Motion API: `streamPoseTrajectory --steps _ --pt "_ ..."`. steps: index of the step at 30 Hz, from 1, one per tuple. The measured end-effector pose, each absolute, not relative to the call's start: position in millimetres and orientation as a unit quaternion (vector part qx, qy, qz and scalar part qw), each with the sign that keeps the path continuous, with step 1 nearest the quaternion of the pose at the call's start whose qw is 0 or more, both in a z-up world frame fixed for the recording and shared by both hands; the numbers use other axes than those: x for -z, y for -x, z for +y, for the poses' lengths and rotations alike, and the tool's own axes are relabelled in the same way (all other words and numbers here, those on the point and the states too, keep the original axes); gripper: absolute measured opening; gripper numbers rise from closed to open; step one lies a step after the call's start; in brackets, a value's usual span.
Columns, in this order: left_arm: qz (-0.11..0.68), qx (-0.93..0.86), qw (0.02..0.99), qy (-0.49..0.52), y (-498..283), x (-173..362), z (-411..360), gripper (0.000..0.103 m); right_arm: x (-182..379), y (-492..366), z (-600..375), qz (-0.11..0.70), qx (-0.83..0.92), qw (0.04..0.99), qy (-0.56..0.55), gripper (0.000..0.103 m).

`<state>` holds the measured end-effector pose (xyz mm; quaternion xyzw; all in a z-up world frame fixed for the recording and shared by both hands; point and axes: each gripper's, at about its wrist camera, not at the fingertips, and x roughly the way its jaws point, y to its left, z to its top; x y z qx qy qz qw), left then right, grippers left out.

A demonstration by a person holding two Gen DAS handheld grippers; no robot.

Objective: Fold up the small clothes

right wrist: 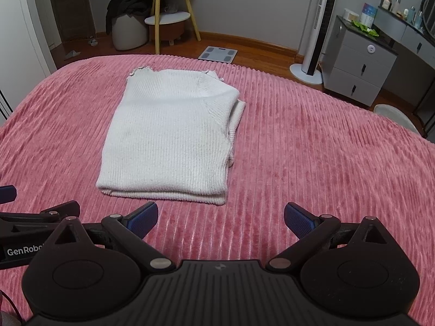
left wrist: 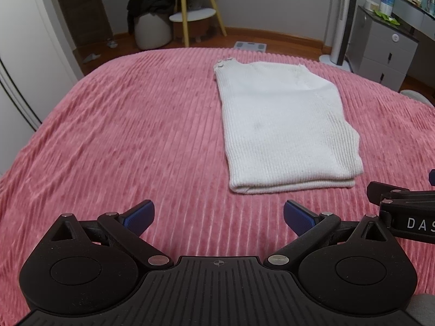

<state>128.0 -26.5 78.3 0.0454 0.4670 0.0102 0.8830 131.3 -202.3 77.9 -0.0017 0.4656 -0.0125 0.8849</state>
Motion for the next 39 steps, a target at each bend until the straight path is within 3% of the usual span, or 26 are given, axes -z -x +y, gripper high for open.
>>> streamPoseTrajectory --steps 39 --pt "0.466 -0.011 0.884 -0.04 -122.7 -80.3 -24.9 0.103 -75.7 -127.5 -202.5 0.466 0.011 0.885 -0.002 0.099"
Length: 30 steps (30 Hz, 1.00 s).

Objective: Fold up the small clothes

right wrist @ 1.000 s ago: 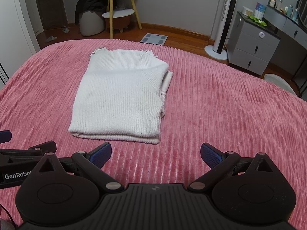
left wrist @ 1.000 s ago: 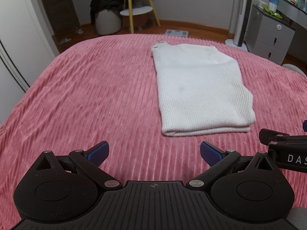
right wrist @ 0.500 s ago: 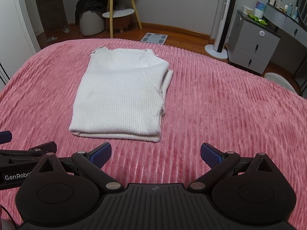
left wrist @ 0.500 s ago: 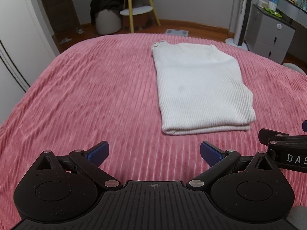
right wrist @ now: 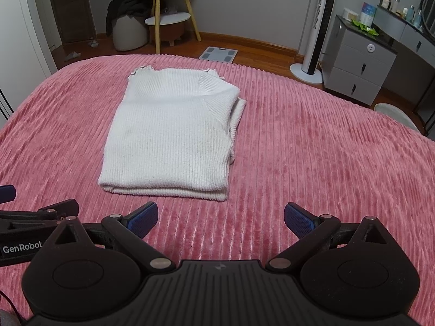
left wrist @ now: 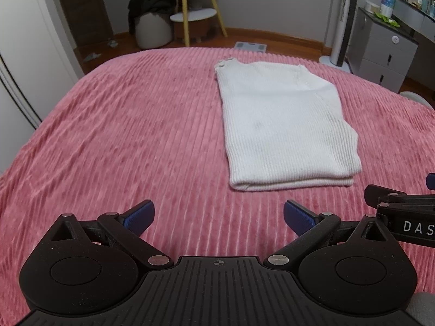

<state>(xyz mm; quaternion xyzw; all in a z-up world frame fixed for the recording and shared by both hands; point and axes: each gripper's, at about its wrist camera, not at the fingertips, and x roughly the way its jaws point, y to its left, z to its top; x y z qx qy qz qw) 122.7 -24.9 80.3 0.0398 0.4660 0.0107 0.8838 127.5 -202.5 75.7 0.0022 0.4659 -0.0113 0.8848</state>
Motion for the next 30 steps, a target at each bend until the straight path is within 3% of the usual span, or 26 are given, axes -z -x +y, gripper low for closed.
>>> streamPoseTrajectory --steps 30 --pt "0.461 -0.009 0.886 -0.044 -119.6 -86.0 -25.9 0.103 -78.9 -126.2 -203.0 0.46 0.01 0.888 -0.001 0.099"
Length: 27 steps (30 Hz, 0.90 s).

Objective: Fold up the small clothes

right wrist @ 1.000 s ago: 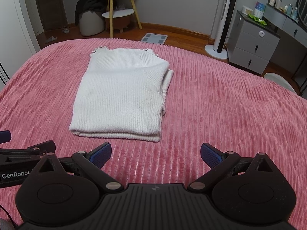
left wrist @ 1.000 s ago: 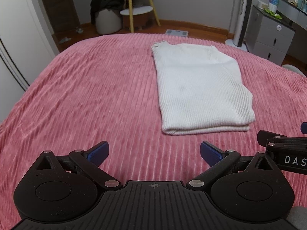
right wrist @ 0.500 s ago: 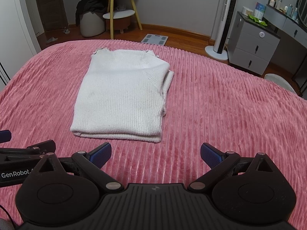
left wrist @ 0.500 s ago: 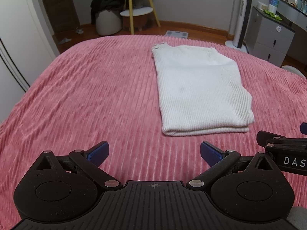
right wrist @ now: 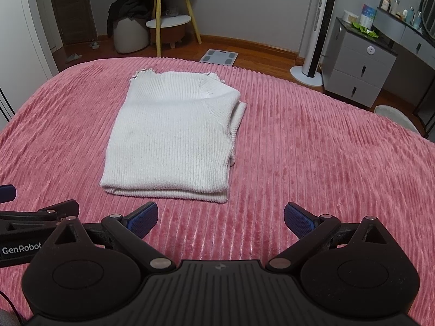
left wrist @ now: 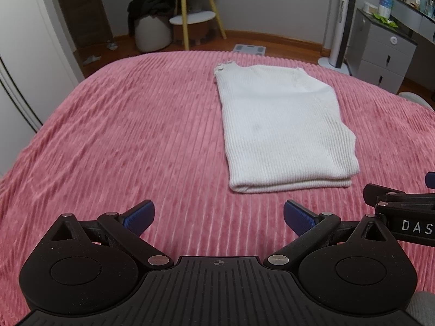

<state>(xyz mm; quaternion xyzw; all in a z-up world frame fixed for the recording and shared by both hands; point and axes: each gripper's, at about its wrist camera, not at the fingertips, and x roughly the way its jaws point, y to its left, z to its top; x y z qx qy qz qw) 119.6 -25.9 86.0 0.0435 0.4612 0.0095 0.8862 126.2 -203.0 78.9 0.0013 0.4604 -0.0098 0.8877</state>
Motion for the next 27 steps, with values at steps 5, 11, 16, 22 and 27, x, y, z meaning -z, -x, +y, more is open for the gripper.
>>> streamPoseTrajectory --steps 5,11,16,22,27 --pt "0.461 -0.01 0.887 -0.043 -120.2 -86.4 -26.3 0.103 -79.6 -125.1 -203.1 0.46 0.011 0.888 0.0 0.099" --pt "0.46 -0.01 0.887 -0.044 -120.7 -86.7 -26.3 0.103 -80.4 -125.2 -203.6 0.458 0.01 0.889 0.0 0.099" --pt "0.461 -0.009 0.886 -0.044 -121.3 -87.0 -26.6 0.103 -80.7 -125.5 -203.8 0.459 0.01 0.889 0.0 0.099" --pt "0.461 -0.008 0.886 -0.044 -122.1 -87.1 -27.1 0.103 -81.5 -127.2 -204.3 0.459 0.011 0.888 0.0 0.099" --pt "0.461 -0.006 0.886 -0.046 -124.0 -86.6 -28.9 0.103 -81.7 -127.7 -204.5 0.458 0.012 0.889 0.001 0.099"
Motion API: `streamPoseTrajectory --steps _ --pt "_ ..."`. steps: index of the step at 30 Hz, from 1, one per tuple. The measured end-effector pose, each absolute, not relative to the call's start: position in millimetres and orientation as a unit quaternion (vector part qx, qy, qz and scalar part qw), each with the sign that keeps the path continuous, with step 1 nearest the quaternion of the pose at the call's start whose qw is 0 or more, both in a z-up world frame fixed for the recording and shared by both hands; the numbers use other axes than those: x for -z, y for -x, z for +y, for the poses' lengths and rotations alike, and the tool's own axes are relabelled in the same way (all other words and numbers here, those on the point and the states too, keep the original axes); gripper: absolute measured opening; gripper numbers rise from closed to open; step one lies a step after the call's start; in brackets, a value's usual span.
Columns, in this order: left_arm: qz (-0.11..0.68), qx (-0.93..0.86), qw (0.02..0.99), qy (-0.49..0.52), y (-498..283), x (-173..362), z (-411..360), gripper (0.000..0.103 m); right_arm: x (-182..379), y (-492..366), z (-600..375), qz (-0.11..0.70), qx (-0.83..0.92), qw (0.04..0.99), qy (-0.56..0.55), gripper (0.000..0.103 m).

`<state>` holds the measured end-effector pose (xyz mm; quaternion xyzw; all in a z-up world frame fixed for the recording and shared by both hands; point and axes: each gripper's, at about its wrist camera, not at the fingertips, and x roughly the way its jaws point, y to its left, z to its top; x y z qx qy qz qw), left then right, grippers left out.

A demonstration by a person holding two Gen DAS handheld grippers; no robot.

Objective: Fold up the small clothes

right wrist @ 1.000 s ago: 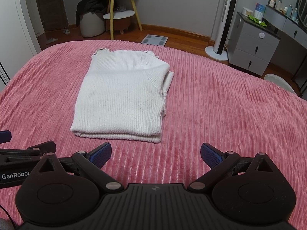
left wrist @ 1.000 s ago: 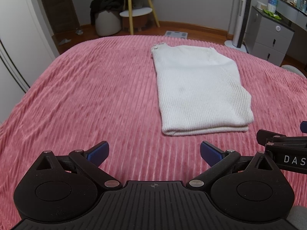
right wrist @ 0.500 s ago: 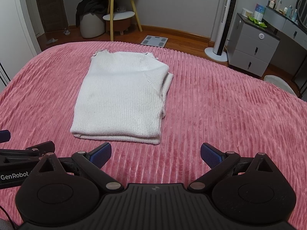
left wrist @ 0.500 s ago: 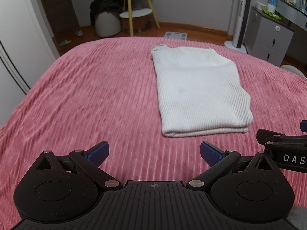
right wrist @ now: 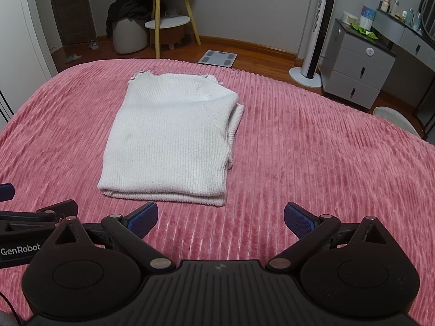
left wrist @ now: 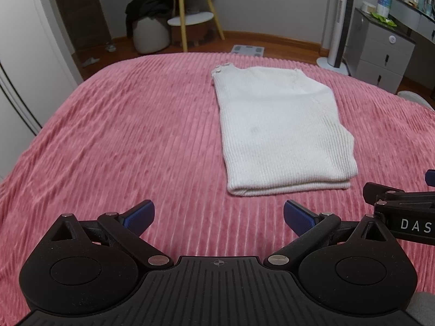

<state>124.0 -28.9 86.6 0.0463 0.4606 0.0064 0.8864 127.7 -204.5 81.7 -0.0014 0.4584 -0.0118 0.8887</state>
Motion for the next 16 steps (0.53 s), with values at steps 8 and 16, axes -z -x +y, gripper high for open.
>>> streamPoseTrajectory --steps 8,16 --pt "0.456 -0.003 0.888 -0.053 -123.4 -85.4 -30.5 0.103 -81.3 -128.7 -207.3 0.46 0.014 0.888 0.0 0.099" --pt "0.461 -0.008 0.885 -0.056 -124.5 -83.2 -29.0 0.103 -80.6 -128.2 -207.5 0.46 0.014 0.888 -0.001 0.099"
